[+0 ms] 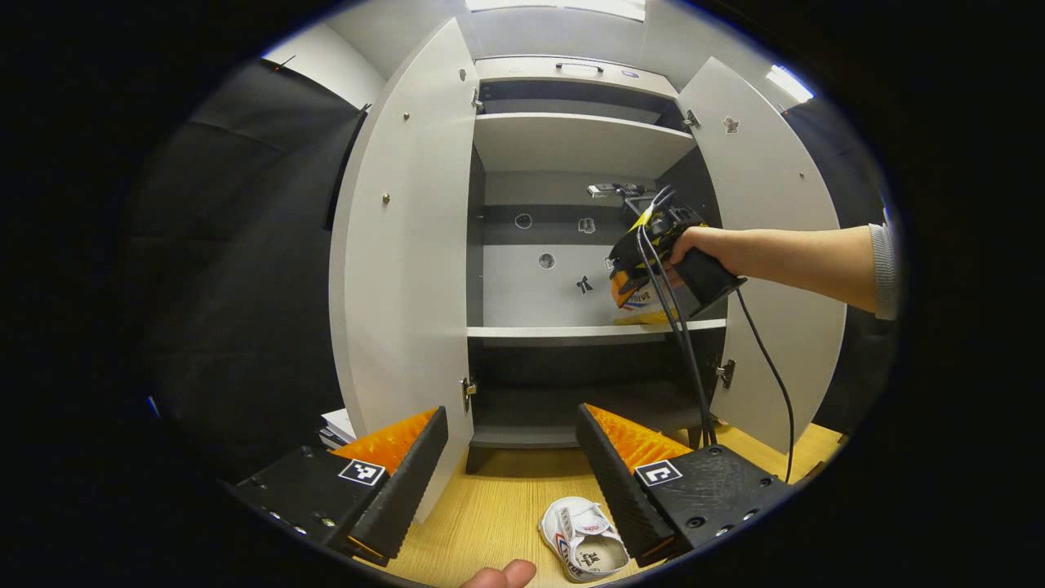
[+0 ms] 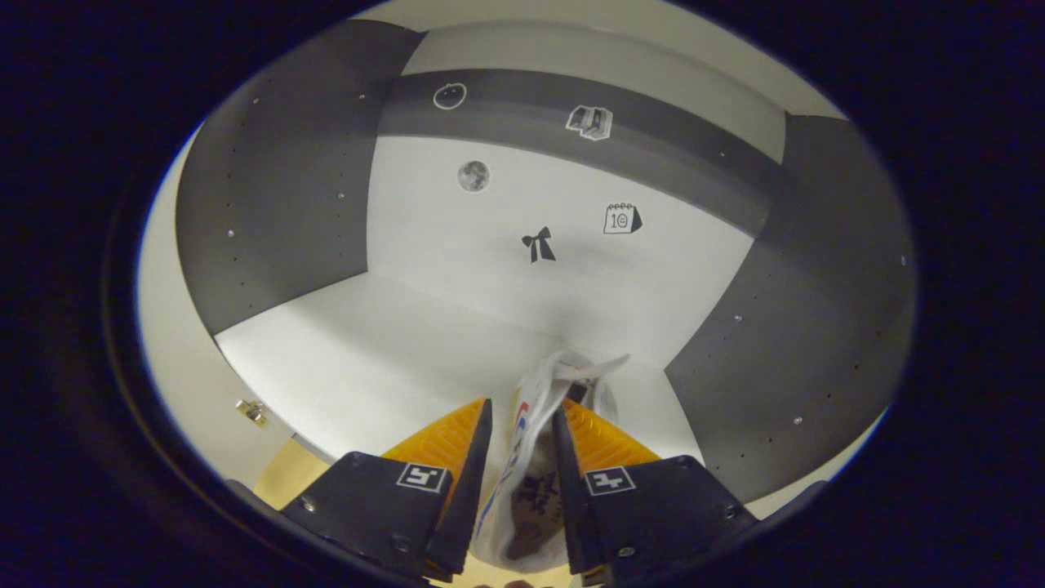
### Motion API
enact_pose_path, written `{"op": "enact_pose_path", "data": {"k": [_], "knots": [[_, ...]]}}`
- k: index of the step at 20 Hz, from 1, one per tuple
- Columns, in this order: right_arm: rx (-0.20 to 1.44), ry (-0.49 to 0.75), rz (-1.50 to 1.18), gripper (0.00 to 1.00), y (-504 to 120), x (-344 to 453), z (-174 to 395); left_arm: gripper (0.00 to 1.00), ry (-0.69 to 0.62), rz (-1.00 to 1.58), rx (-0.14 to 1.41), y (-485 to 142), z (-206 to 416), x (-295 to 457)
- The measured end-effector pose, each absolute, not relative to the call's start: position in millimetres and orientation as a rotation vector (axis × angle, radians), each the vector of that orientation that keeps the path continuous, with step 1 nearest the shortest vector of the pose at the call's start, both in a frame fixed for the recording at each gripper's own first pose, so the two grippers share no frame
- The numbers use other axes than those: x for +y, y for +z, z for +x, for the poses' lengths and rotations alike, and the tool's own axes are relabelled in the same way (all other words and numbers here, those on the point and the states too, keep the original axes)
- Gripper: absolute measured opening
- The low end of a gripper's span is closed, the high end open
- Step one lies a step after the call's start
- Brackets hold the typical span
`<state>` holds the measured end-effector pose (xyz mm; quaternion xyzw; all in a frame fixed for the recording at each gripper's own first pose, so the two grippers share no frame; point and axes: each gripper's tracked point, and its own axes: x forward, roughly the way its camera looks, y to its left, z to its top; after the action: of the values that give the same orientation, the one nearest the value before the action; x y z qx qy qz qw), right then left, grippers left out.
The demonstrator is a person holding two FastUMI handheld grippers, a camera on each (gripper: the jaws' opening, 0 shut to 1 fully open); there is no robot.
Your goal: Grab one shoe with the right hand and put it into the shoe cabinet, grab the other shoe with the left hand and put it into the shoe cabinet; then close the right door with the right hand and the left door with the left hand.
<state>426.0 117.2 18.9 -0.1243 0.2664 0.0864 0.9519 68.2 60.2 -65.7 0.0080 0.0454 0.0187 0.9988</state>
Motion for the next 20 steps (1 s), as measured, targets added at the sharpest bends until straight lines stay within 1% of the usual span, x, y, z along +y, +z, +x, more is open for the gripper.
{"op": "enact_pose_path", "data": {"k": [1,2,3,6,7,9,12,13,14,15,17,18,20], "knots": [[0.513,0.173,-0.250,0.53,27.4,116.6,420.0,0.95,0.035,0.015,0.093,-67.7,68.3,59.8],[0.484,0.173,-0.244,0.54,33.7,117.1,412.5,0.95,0.031,0.014,0.094,-67.9,68.4,58.4],[0.457,0.173,-0.236,0.63,41.3,115.7,404.1,0.95,0.028,0.013,0.094,-68.0,68.2,57.0],[0.359,0.168,-0.178,0.65,63.5,108.7,372.1,0.95,0.017,0.011,0.095,-71.2,67.6,53.2],[0.333,0.178,-0.157,0.63,67.2,107.2,357.9,0.95,0.013,0.010,0.095,-72.7,67.2,51.4],[0.279,0.188,-0.114,0.64,72.1,101.7,328.1,0.95,0.005,0.013,0.100,-75.2,67.0,47.4],[0.157,0.182,-0.054,0.64,76.0,88.9,276.8,0.95,-0.005,0.017,0.100,-79.9,65.8,41.5],[0.110,0.181,-0.040,0.70,75.4,84.9,259.4,0.95,-0.015,0.009,0.098,-82.4,64.5,38.3],[0.066,0.173,-0.038,0.70,71.4,81.4,241.9,0.95,-0.027,-0.001,0.091,-82.1,64.1,35.2],[0.023,0.167,-0.046,0.72,67.1,76.7,226.5,0.95,-0.037,-0.009,0.087,-82.8,63.5,32.0],[-0.042,0.156,-0.085,0.83,53.0,72.3,193.8,0.95,-0.046,-0.016,0.096,-91.3,59.9,29.6],[-0.075,0.142,-0.099,0.81,48.2,69.8,178.2,0.95,-0.049,-0.015,0.107,-95.0,59.0,27.9],[-0.135,0.121,-0.126,0.84,37.0,68.2,152.7,0.95,-0.047,0.006,0.121,-102.5,56.5,27.1]]}}
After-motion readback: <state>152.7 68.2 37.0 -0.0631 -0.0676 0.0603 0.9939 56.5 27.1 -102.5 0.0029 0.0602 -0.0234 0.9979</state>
